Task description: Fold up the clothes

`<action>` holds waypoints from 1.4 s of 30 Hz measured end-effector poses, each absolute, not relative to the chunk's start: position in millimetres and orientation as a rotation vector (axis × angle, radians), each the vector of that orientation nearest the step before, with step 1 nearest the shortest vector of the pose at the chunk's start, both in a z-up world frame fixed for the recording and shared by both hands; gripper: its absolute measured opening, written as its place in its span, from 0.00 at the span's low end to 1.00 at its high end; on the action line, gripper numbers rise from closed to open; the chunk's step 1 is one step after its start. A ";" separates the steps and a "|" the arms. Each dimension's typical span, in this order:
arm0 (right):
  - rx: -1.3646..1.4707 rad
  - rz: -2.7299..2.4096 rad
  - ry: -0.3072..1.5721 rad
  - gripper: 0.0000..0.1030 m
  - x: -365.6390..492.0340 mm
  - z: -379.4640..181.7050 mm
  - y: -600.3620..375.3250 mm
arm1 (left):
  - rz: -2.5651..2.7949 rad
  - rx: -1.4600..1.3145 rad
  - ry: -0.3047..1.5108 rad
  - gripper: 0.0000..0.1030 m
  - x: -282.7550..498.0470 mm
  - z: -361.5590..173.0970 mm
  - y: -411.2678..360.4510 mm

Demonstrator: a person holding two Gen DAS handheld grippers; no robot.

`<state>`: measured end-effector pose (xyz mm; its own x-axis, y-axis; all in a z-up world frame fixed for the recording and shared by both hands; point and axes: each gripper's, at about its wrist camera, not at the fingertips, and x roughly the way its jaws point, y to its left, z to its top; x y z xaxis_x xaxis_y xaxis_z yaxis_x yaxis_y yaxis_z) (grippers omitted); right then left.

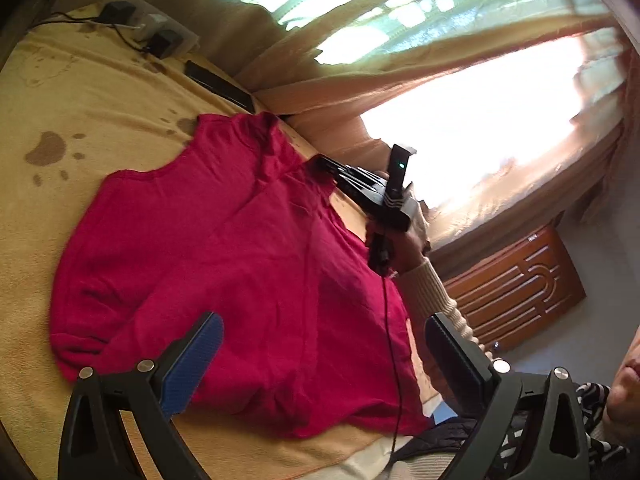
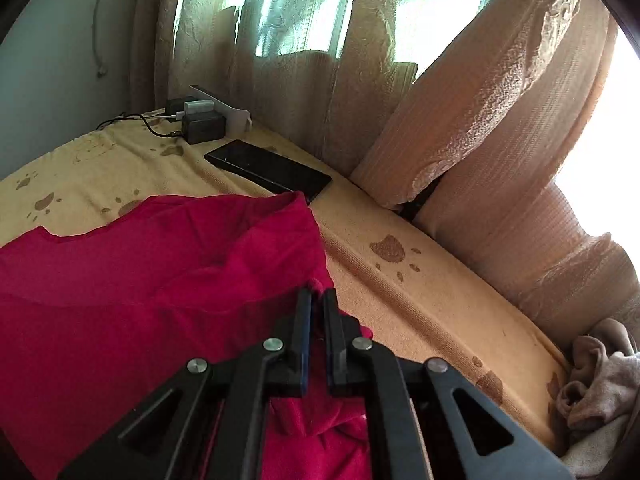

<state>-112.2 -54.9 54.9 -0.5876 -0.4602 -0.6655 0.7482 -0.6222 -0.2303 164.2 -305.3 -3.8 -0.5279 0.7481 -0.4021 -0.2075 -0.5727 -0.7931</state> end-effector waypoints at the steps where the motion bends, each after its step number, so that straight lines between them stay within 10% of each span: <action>1: 0.736 -2.211 0.653 0.06 -112.7 54.6 -54.6 | 2.096 -1.064 -0.936 1.00 161.9 -12.8 -296.9; 14: 0.634 -2.232 0.577 0.10 -112.1 76.8 -56.4 | 2.097 -1.219 -0.986 0.98 213.2 -34.4 -282.1; 16: 0.688 -2.213 0.622 0.20 -121.9 60.2 -66.8 | 2.106 -1.214 -0.986 0.98 217.1 -31.0 -281.1; 18: 0.767 -2.188 0.688 0.61 -132.2 37.5 -74.3 | 2.110 -1.210 -0.991 0.98 221.1 -27.6 -281.9; 20: 0.807 -2.207 0.695 0.77 -137.7 24.6 -70.9 | 2.107 -1.210 -0.999 0.98 225.0 -24.1 -283.1; 42: 0.949 -1.941 0.481 0.78 -101.2 17.0 -63.8 | 2.344 -1.094 -1.263 0.95 214.6 -18.3 -330.4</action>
